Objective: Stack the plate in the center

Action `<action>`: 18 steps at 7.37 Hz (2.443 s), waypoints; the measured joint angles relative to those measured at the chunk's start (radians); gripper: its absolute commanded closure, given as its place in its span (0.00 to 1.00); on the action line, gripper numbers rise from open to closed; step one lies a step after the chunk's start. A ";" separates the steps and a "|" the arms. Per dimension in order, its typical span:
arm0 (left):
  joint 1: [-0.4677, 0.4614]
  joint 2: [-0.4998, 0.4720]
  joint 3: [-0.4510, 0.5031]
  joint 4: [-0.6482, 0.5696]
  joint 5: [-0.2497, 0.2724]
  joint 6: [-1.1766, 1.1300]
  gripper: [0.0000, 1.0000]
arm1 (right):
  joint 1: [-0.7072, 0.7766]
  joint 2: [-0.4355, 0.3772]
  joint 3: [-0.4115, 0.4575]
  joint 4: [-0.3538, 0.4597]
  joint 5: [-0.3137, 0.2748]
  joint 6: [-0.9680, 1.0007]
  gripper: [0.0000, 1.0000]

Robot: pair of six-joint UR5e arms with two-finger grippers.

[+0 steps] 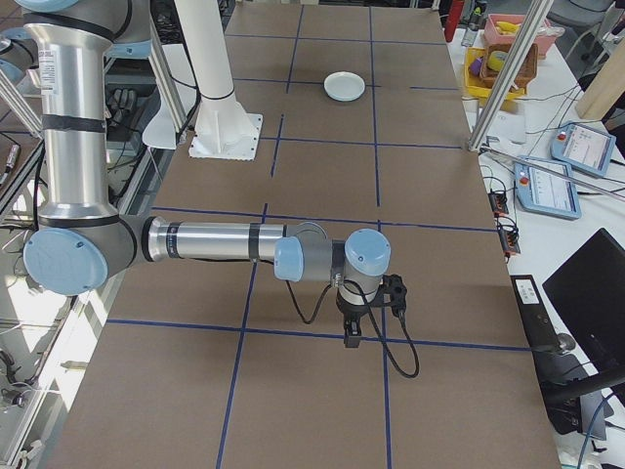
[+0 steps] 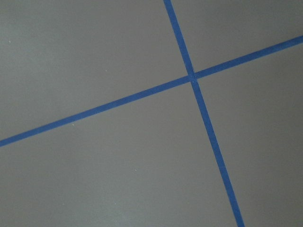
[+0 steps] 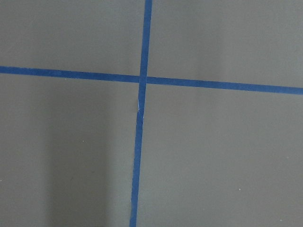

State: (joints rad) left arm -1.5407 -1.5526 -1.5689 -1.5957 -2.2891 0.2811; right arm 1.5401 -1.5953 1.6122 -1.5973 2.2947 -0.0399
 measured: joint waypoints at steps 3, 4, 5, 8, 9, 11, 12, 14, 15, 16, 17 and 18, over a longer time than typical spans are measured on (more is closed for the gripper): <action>-0.028 0.004 -0.013 0.031 -0.021 -0.003 0.00 | 0.000 0.000 0.000 0.000 0.000 0.000 0.00; -0.030 -0.001 -0.013 0.049 -0.022 -0.025 0.00 | 0.000 0.000 0.000 0.000 0.000 0.000 0.00; -0.030 -0.007 -0.013 0.062 -0.024 -0.077 0.00 | 0.000 0.000 0.000 0.000 0.000 0.000 0.00; -0.031 -0.017 -0.018 0.067 -0.026 -0.160 0.00 | 0.000 0.000 0.000 0.000 0.000 0.000 0.00; -0.031 -0.019 -0.020 0.067 -0.027 -0.163 0.00 | 0.000 0.000 0.000 0.000 0.000 0.000 0.00; -0.032 -0.020 -0.021 0.066 -0.027 -0.164 0.00 | 0.000 0.000 0.000 0.000 0.000 0.000 0.00; -0.032 -0.020 -0.022 0.066 -0.027 -0.164 0.00 | 0.000 0.000 0.000 0.000 0.000 0.000 0.00; -0.031 -0.020 -0.022 0.066 -0.027 -0.165 0.00 | 0.000 0.000 0.000 0.000 0.000 0.000 0.00; -0.031 -0.020 -0.022 0.065 -0.027 -0.165 0.00 | 0.000 0.000 0.000 0.000 0.000 0.000 0.00; -0.031 -0.021 -0.022 0.065 -0.026 -0.165 0.00 | 0.000 0.000 0.000 0.000 0.000 0.000 0.00; -0.030 -0.021 -0.022 0.065 -0.026 -0.165 0.00 | 0.000 0.000 0.000 0.000 0.000 0.000 0.00; -0.030 -0.021 -0.022 0.065 -0.026 -0.165 0.00 | 0.000 0.000 0.000 0.000 0.000 0.000 0.00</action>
State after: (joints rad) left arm -1.5709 -1.5738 -1.5907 -1.5309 -2.3149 0.1166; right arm 1.5399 -1.5953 1.6122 -1.5972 2.2949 -0.0399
